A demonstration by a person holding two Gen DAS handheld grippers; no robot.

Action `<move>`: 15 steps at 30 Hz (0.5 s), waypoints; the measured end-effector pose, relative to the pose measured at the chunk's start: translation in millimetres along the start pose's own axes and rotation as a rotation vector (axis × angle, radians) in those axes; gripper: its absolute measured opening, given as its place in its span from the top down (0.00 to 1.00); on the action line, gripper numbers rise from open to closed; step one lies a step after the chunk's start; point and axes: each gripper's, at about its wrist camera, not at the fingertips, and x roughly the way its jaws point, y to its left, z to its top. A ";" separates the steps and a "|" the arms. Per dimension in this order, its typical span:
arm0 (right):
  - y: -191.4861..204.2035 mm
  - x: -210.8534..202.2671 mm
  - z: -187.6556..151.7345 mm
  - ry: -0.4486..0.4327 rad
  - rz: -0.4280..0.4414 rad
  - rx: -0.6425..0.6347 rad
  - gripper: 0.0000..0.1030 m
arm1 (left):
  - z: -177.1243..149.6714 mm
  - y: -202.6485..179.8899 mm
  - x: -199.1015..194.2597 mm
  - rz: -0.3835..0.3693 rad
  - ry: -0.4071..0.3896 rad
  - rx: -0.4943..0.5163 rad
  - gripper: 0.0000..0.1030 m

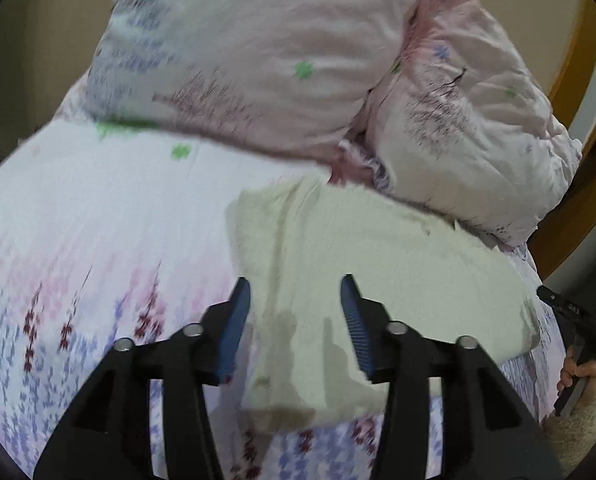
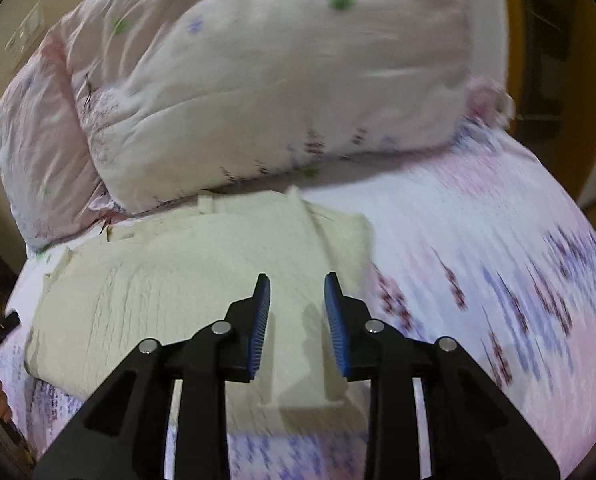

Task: Fold small clothes
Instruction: 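Open both grippers and release the folded cardigan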

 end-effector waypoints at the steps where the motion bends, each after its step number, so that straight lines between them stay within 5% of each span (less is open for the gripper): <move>1: 6.5 8.5 5.0 0.014 0.011 -0.017 0.72 | 2.9 -4.1 3.0 -0.007 0.003 0.010 0.50; 7: 7.4 70.6 14.0 0.157 -0.071 -0.018 0.76 | 9.1 -14.2 41.7 0.022 0.085 0.033 0.50; 10: 2.5 75.4 16.0 0.142 -0.068 0.000 0.76 | 8.1 -4.2 56.6 0.045 0.129 0.002 0.50; 15: 9.6 58.8 18.1 0.133 -0.053 0.028 0.68 | 10.1 10.9 37.2 -0.034 0.100 -0.084 0.48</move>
